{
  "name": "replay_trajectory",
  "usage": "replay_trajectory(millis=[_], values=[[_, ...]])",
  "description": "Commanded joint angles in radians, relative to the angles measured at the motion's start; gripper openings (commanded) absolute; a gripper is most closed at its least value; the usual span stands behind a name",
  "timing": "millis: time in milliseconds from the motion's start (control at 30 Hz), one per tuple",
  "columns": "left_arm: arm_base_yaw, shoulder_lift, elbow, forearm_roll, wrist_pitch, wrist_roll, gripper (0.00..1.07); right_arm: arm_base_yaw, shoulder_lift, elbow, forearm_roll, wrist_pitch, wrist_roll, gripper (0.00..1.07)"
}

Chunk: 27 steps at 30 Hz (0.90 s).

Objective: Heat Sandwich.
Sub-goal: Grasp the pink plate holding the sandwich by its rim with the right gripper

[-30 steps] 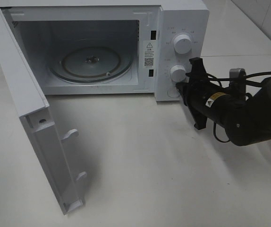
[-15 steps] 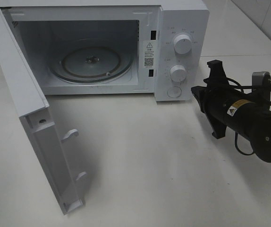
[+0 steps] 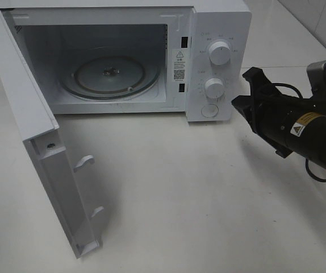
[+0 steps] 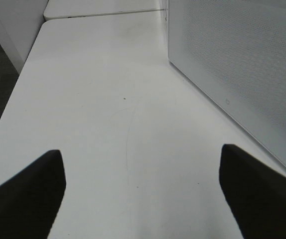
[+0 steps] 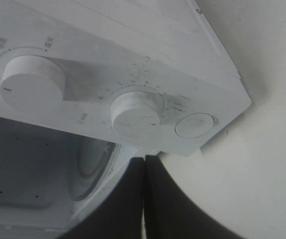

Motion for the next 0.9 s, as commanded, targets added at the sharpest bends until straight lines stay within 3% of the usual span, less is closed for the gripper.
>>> replay_trajectory(millis=[33, 233, 367, 433, 900], values=[[0.0, -0.023, 0.002, 0.0, -0.01, -0.001, 0.78, -0.003, -0.067, 0.0, -0.017, 0.124, -0.041, 0.04], [0.0, -0.023, 0.002, 0.0, -0.01, -0.001, 0.78, -0.003, -0.159, -0.001, -0.027, 0.295, -0.175, 0.05], [0.0, -0.023, 0.002, 0.0, -0.01, -0.001, 0.78, -0.003, -0.227, -0.041, -0.045, 0.517, -0.281, 0.05], [0.0, -0.023, 0.002, 0.0, -0.01, -0.001, 0.78, -0.003, -0.258, -0.094, -0.045, 0.694, -0.362, 0.06], [0.0, -0.023, 0.002, 0.0, -0.01, -0.001, 0.78, -0.003, -0.302, -0.378, -0.042, 1.399, -0.821, 0.1]])
